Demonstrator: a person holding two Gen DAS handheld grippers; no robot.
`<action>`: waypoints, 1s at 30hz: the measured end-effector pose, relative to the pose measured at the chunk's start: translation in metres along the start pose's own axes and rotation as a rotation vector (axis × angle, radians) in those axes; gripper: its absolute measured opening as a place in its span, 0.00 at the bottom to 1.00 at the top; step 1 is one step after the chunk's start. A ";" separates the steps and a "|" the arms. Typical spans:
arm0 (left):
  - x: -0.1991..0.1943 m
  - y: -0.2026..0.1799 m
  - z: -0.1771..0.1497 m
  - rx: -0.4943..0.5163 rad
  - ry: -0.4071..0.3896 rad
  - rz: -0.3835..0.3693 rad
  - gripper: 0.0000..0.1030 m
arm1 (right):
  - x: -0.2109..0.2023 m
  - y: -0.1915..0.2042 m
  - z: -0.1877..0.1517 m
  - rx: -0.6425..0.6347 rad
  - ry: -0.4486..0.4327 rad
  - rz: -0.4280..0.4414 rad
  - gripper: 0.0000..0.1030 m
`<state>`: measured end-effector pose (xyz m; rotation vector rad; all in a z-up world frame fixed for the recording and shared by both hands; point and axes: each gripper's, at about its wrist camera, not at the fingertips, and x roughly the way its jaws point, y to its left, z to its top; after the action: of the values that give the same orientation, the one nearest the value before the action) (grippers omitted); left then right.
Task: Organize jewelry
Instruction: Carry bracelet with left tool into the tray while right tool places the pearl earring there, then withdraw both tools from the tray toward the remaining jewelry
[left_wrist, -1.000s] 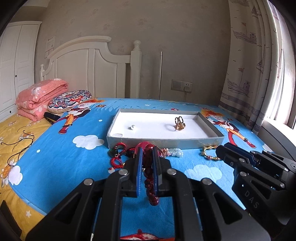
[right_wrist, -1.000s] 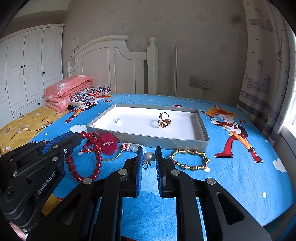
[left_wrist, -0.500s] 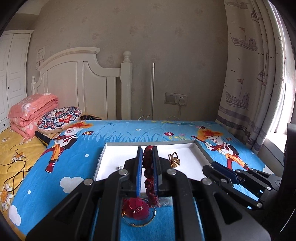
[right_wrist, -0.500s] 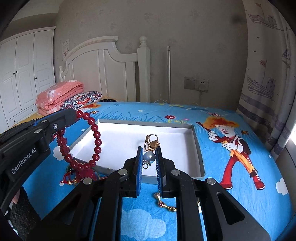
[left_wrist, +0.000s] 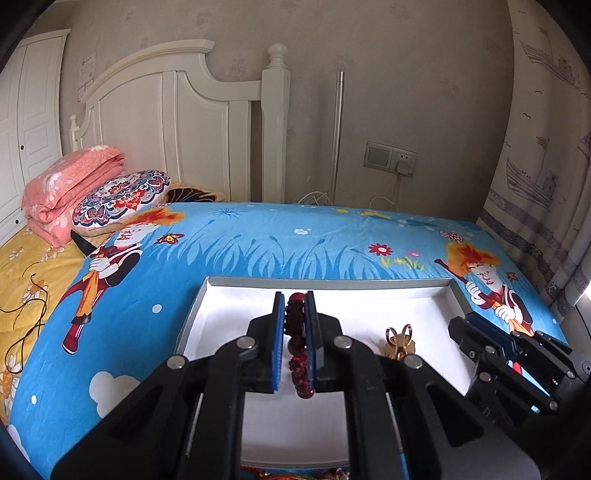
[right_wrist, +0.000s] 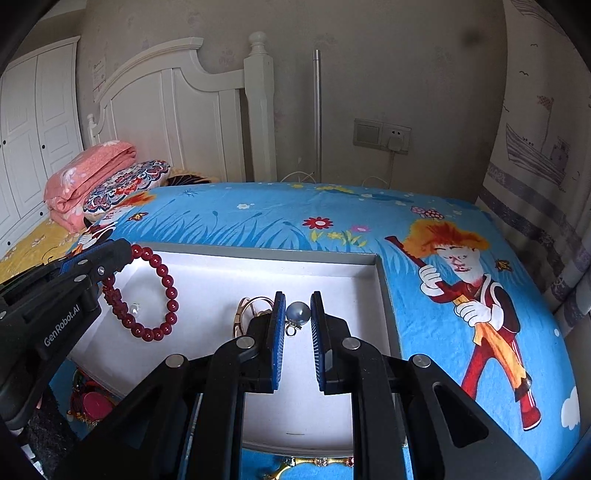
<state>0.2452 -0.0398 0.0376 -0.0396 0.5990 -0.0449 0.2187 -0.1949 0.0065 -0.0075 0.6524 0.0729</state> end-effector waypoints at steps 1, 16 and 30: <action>0.006 0.001 -0.002 -0.004 0.015 0.004 0.11 | 0.006 -0.001 0.000 0.006 0.015 -0.002 0.14; 0.005 0.017 -0.014 -0.008 0.027 0.073 0.61 | 0.008 -0.011 -0.005 0.049 0.059 0.016 0.42; -0.065 0.051 -0.086 -0.047 0.021 0.106 0.81 | -0.056 -0.015 -0.067 0.072 0.019 0.024 0.43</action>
<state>0.1449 0.0126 0.0009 -0.0532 0.6224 0.0713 0.1349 -0.2157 -0.0136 0.0693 0.6735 0.0721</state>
